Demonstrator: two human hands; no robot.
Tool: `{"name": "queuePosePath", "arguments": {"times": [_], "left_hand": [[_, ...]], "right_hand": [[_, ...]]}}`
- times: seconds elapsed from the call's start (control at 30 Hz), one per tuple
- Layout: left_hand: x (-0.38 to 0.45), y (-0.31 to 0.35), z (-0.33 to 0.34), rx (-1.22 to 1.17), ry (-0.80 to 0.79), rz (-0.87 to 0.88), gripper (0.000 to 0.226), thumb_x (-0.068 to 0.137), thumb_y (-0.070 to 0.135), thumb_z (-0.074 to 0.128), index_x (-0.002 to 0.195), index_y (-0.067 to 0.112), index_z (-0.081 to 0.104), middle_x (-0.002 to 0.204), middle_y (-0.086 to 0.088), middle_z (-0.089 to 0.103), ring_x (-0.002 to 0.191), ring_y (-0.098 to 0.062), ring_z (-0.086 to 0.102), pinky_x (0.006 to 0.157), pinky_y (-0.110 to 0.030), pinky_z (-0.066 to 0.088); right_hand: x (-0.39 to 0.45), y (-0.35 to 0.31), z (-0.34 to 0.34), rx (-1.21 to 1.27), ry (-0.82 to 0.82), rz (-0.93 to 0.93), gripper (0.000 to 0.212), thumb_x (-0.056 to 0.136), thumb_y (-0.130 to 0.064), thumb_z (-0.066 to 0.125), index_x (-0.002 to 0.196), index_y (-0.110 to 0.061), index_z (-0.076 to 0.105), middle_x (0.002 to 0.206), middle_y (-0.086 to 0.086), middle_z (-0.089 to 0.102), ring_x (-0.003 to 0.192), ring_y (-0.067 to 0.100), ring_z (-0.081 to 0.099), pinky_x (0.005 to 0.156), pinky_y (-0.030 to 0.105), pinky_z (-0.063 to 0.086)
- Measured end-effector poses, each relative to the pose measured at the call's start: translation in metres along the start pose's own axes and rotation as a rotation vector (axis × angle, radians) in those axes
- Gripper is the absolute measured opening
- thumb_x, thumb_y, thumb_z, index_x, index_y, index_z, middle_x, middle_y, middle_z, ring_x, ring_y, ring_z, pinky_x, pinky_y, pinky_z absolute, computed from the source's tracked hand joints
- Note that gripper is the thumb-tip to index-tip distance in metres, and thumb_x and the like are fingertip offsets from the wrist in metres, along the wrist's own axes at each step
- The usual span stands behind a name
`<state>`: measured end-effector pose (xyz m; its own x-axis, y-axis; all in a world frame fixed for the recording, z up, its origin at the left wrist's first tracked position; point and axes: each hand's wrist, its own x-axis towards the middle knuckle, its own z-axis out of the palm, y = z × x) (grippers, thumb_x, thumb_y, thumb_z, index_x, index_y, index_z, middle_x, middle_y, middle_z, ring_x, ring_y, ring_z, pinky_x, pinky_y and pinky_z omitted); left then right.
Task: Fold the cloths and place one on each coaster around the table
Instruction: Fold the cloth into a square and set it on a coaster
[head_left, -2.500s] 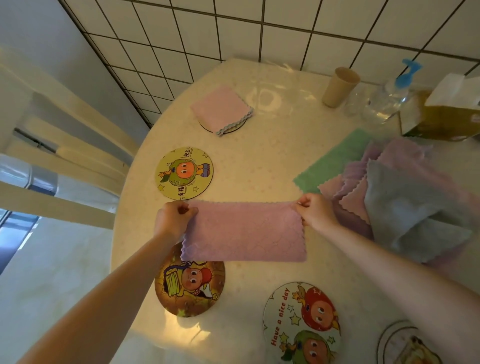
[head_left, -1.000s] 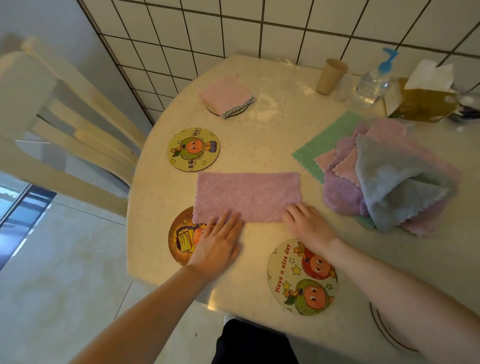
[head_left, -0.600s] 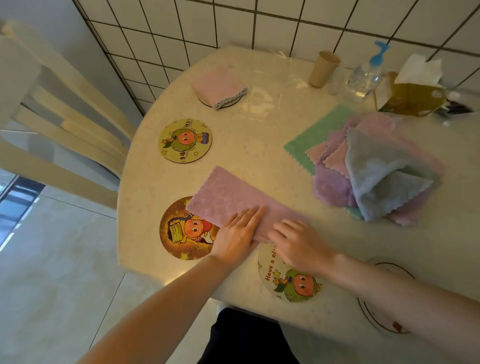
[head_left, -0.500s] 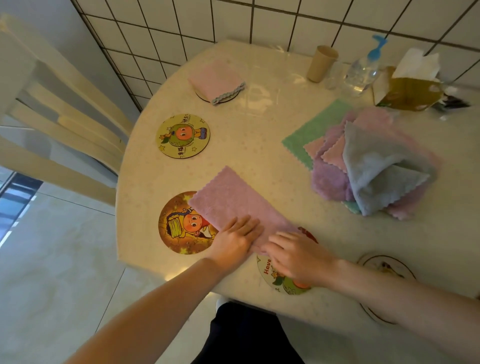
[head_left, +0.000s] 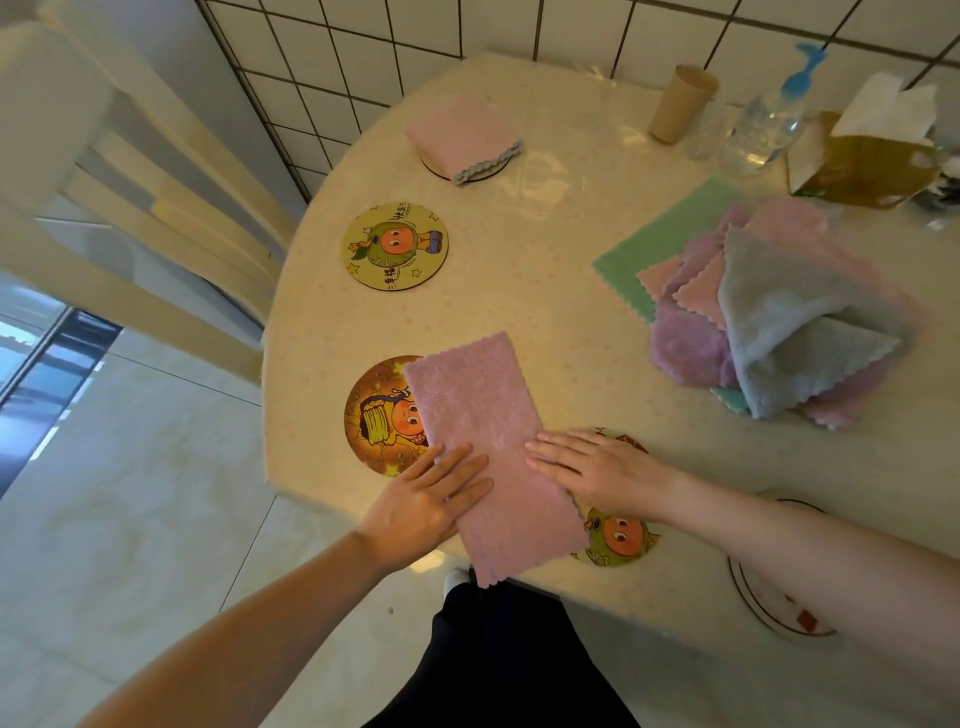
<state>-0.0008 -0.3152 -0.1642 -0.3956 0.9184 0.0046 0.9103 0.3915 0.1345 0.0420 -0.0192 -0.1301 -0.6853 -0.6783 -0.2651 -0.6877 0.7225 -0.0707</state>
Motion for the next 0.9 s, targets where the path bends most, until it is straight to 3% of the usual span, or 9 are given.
{"name": "queuePosePath", "arguments": {"times": [0.13, 0.23, 0.27, 0.33, 0.37, 0.47, 0.53, 0.63, 0.9], "left_hand": [[0.000, 0.004, -0.010, -0.176, -0.003, -0.141, 0.048, 0.097, 0.048, 0.035, 0.132, 0.022, 0.057, 0.141, 0.001, 0.051, 0.134, -0.019, 0.042, 0.112, -0.040, 0.034], [0.006, 0.003, -0.024, -0.657, -0.012, -0.376, 0.052, 0.096, 0.052, 0.032, 0.134, 0.025, 0.054, 0.139, 0.011, 0.050, 0.136, -0.002, 0.035, 0.117, -0.026, 0.020], [0.008, 0.002, -0.026, -0.795, -0.018, -0.461, 0.047, 0.095, 0.051, 0.038, 0.131, 0.027, 0.057, 0.132, 0.011, 0.056, 0.129, 0.001, 0.043, 0.114, -0.024, 0.026], [0.013, -0.002, -0.032, -0.958, -0.004, -0.631, 0.051, 0.089, 0.062, 0.042, 0.110, 0.025, 0.070, 0.091, 0.001, 0.071, 0.082, -0.007, 0.062, 0.081, -0.031, 0.048], [0.015, -0.006, -0.036, -1.026, 0.016, -0.708, 0.064, 0.084, 0.072, 0.041, 0.096, 0.017, 0.071, 0.071, -0.006, 0.063, 0.061, -0.011, 0.052, 0.062, -0.033, 0.044], [0.023, -0.014, -0.045, -1.209, 0.090, -0.859, 0.061, 0.086, 0.058, 0.053, 0.064, 0.002, 0.051, 0.056, -0.007, 0.039, 0.051, -0.013, 0.033, 0.050, -0.030, 0.025], [0.028, -0.019, -0.052, -1.265, 0.148, -0.893, 0.044, 0.093, 0.034, 0.058, 0.060, 0.009, 0.044, 0.056, -0.003, 0.035, 0.052, -0.012, 0.030, 0.051, -0.028, 0.023], [0.035, -0.025, -0.055, -1.338, 0.255, -0.990, 0.030, 0.089, 0.024, 0.066, 0.068, 0.005, 0.058, 0.062, -0.005, 0.050, 0.057, -0.013, 0.043, 0.055, -0.025, 0.035], [0.047, -0.027, -0.033, -1.192, 0.187, -1.233, 0.042, 0.093, 0.037, 0.057, 0.067, 0.005, 0.050, 0.062, -0.004, 0.046, 0.058, -0.017, 0.041, 0.058, -0.033, 0.031]], "right_hand": [[0.001, 0.004, -0.002, 0.039, -0.038, -0.003, 0.065, 0.078, -0.017, 0.059, 0.141, -0.013, 0.042, 0.149, 0.004, 0.040, 0.137, 0.020, 0.037, 0.113, 0.035, 0.030], [0.006, 0.007, -0.008, 0.153, 0.016, 0.013, 0.059, 0.085, -0.031, 0.052, 0.141, -0.016, 0.040, 0.145, 0.000, 0.043, 0.133, 0.016, 0.040, 0.112, 0.033, 0.033], [0.008, 0.007, -0.012, 0.235, 0.032, 0.000, 0.059, 0.087, -0.034, 0.051, 0.141, -0.016, 0.039, 0.144, -0.001, 0.043, 0.132, 0.014, 0.039, 0.112, 0.031, 0.032], [0.014, 0.006, -0.019, 0.359, 0.118, -0.035, 0.055, 0.088, -0.034, 0.054, 0.138, -0.013, 0.044, 0.139, 0.000, 0.047, 0.129, 0.012, 0.040, 0.112, 0.027, 0.031], [0.018, 0.007, -0.022, 0.421, 0.178, -0.027, 0.049, 0.090, -0.031, 0.056, 0.134, -0.012, 0.049, 0.135, -0.001, 0.051, 0.127, 0.010, 0.042, 0.111, 0.025, 0.031], [0.033, 0.006, -0.031, 0.834, 0.295, 0.231, 0.030, 0.088, -0.020, 0.063, 0.117, -0.013, 0.065, 0.118, -0.004, 0.064, 0.114, 0.005, 0.056, 0.100, 0.024, 0.045], [0.045, 0.007, -0.042, 1.060, 0.283, 0.455, 0.016, 0.088, -0.022, 0.063, 0.101, -0.016, 0.071, 0.096, -0.006, 0.070, 0.083, 0.004, 0.066, 0.075, 0.027, 0.055], [0.065, 0.017, -0.049, 1.154, 0.318, 0.643, 0.031, 0.091, -0.024, 0.061, 0.062, -0.019, 0.050, 0.052, -0.011, 0.046, 0.044, 0.001, 0.043, 0.048, 0.019, 0.035], [0.092, 0.037, -0.027, 1.122, 0.159, 0.806, 0.034, 0.098, -0.036, 0.043, 0.078, -0.010, 0.052, 0.066, 0.001, 0.048, 0.059, 0.014, 0.043, 0.054, 0.029, 0.033]]}}
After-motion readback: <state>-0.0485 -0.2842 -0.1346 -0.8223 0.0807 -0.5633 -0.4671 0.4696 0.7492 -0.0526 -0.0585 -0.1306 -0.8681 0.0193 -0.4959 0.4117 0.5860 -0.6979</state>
